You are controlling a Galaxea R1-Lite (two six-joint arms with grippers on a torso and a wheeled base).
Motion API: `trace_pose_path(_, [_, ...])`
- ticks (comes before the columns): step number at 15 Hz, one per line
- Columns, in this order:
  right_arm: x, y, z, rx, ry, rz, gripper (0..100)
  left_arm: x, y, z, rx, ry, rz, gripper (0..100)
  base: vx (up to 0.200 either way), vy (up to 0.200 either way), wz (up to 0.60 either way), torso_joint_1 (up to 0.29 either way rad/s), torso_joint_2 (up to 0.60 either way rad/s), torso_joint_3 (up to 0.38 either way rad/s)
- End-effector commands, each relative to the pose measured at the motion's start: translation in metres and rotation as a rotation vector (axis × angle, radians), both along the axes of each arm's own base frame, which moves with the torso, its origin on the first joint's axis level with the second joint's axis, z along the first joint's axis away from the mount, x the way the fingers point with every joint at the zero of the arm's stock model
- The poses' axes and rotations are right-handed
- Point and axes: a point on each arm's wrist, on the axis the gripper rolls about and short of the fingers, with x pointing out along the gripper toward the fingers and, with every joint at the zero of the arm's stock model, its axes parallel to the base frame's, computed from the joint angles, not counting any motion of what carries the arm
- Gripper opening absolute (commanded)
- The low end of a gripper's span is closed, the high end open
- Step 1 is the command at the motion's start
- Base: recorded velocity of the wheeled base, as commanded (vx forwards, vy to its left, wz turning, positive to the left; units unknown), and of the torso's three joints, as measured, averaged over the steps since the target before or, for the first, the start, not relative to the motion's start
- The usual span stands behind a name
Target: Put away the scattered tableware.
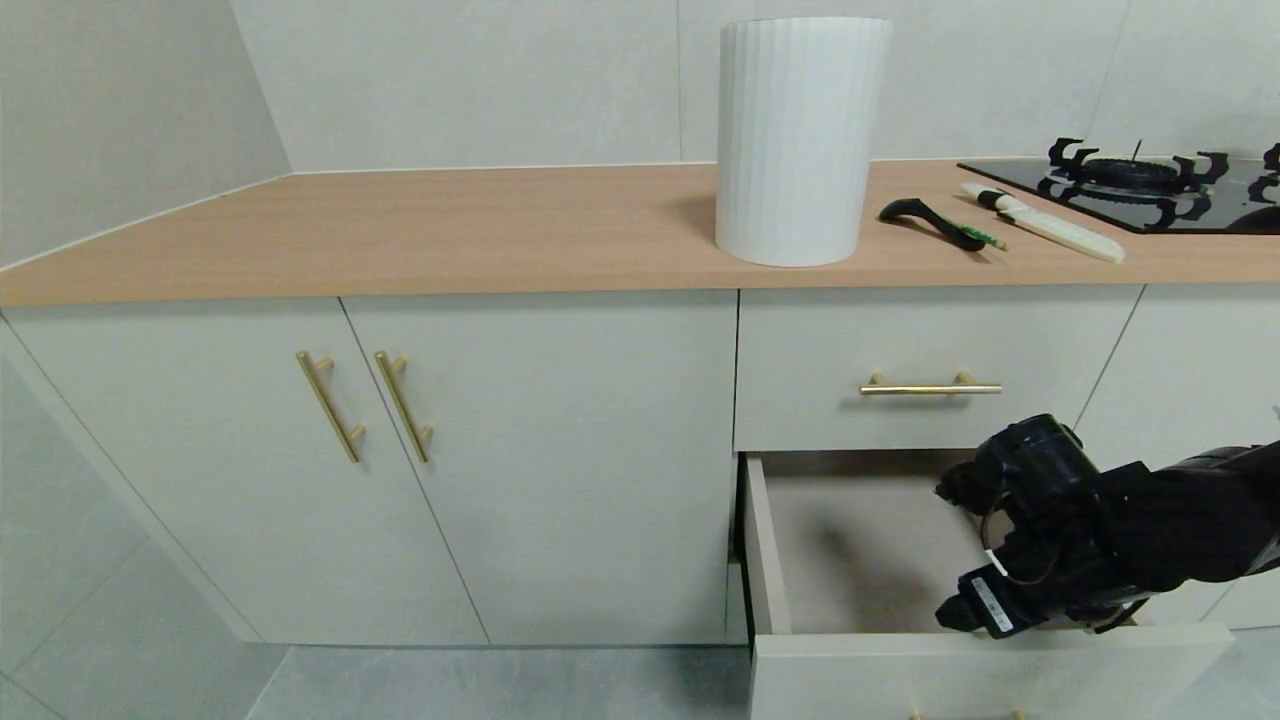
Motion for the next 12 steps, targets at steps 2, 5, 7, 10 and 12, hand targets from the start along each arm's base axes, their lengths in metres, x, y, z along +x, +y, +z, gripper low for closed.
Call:
trace_pose_path(2, [-0.007,-0.002,0.004,-0.034,0.056,0.042,100,0.0,0.0,0.0,0.0,0.001,0.0,100,0.0,0.0,0.0,0.0,0.0,0.0])
trace_pose_path(5, [-0.015,-0.005,0.004,-0.072,0.148,0.065,100,0.0,0.0,0.0,0.0,0.001,0.0,100,0.0,0.0,0.0,0.0,0.0,0.0])
trace_pose_path(7, [-0.024,-0.008,0.008,-0.112,0.214,0.118,100,0.0,0.0,0.0,0.0,0.001,0.0,100,0.0,0.0,0.0,0.0,0.0,0.0])
trace_pose_path(10, [-0.033,-0.011,0.008,-0.147,0.295,0.157,100,0.0,0.0,0.0,0.0,0.001,0.0,100,0.0,0.0,0.0,0.0,0.0,0.0])
trace_pose_path(12, [-0.036,-0.011,0.008,-0.158,0.327,0.169,100,0.0,0.0,0.0,0.0,0.001,0.0,100,0.0,0.0,0.0,0.0,0.0,0.0])
